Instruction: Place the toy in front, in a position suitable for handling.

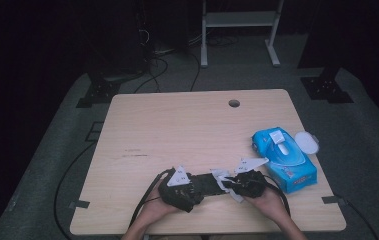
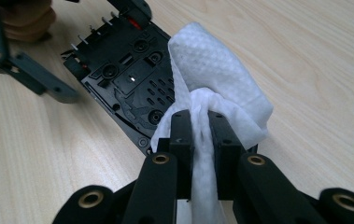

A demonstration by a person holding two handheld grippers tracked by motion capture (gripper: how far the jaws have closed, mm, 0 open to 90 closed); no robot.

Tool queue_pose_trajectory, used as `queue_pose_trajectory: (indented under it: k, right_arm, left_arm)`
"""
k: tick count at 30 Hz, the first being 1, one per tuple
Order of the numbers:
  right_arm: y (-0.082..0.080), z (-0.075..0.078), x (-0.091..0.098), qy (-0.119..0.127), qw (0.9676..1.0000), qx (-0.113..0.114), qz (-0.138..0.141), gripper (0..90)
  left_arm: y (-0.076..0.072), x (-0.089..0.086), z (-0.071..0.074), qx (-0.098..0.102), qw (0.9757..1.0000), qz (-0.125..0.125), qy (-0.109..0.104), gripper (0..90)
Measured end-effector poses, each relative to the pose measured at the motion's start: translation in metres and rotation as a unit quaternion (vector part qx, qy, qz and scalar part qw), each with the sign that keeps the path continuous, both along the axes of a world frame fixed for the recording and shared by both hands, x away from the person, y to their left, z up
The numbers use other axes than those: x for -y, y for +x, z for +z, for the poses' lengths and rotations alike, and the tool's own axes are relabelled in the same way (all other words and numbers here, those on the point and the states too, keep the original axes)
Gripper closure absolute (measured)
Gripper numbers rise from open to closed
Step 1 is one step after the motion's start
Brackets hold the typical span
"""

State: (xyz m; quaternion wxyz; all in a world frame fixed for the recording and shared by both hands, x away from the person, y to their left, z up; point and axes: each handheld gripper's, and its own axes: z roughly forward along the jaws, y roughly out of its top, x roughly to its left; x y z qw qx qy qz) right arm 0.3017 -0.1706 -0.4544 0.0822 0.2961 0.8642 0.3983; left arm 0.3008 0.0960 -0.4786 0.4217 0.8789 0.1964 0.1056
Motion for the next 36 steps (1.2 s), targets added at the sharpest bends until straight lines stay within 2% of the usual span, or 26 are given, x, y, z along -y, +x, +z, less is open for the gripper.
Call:
queue_pose_trajectory:
  k: [1,3,8,13,17,18,21,23,24,26,28,30,31,33,36]
  right_arm:
    - [0.0,0.0,0.0,0.002,1.0,-0.001,0.002,81.5]
    - [0.001,-0.001,0.001,0.006,1.0,-0.004,0.001,81.5]
    - [-0.003,0.0,0.003,0.011,0.9997,-0.018,0.008,81.6]
    - [-0.014,0.002,-0.011,0.023,0.9978,-0.03,0.055,81.7]
    - [-0.02,0.006,-0.021,0.004,0.9972,-0.013,0.074,81.7]
    - [-0.019,0.006,-0.019,0.002,0.9977,-0.009,0.067,81.7]
    - [-0.012,0.006,-0.001,-0.021,0.9995,0.005,0.024,81.7]
    - [-0.007,0.003,0.014,-0.023,0.9997,-0.002,-0.009,81.8]
    - [-0.006,0.002,0.018,-0.014,0.9998,-0.009,-0.013,81.8]
    - [-0.009,0.002,0.019,-0.002,0.9999,-0.014,-0.007,81.7]
    - [-0.013,0.003,0.01,0.001,0.9998,-0.01,0.016,81.7]
    - [-0.018,0.003,-0.001,-0.006,0.9995,0.0,0.03,81.7]
    - [-0.019,0.003,-0.003,-0.002,0.9992,-0.005,0.041,81.7]
    - [-0.02,0.0,-0.005,0.022,0.9981,-0.025,0.052,81.7]
    - [-0.017,0.0,-0.003,0.027,0.9976,-0.032,0.055,81.7]
  left_arm:
    - [0.001,0.001,-0.001,0.005,1.0,-0.001,0.008,8.8]
    - [0.0,0.001,0.001,0.019,0.9995,-0.005,0.023,14.9]
    - [-0.004,0.002,0.002,0.027,0.9986,-0.029,0.034,18.5]
    - [-0.007,0.006,0.0,0.022,0.9982,-0.05,0.026,19.2]
    - [-0.008,0.007,0.0,0.021,0.9977,-0.058,0.028,19.5]
    - [-0.008,0.006,0.001,0.02,0.9977,-0.059,0.025,19.5]
    - [-0.007,0.003,0.002,0.018,0.9977,-0.064,0.015,21.1]
    - [-0.007,0.002,0.002,0.015,0.9978,-0.062,0.018,22.5]
    - [-0.007,0.001,0.001,0.012,0.9979,-0.061,0.016,22.5]
    - [-0.006,0.002,0.001,0.012,0.998,-0.06,0.015,22.5]
    - [-0.007,0.002,0.002,0.017,0.9979,-0.061,0.017,22.4]
    - [-0.007,0.001,0.003,0.02,0.9981,-0.055,0.017,21.1]
    - [-0.006,0.0,0.003,0.012,0.9984,-0.054,0.01,19.5]
    - [-0.006,-0.003,0.003,0.015,0.9981,-0.058,0.009,19.0]
    - [-0.007,-0.003,0.004,0.02,0.9978,-0.063,0.012,19.9]
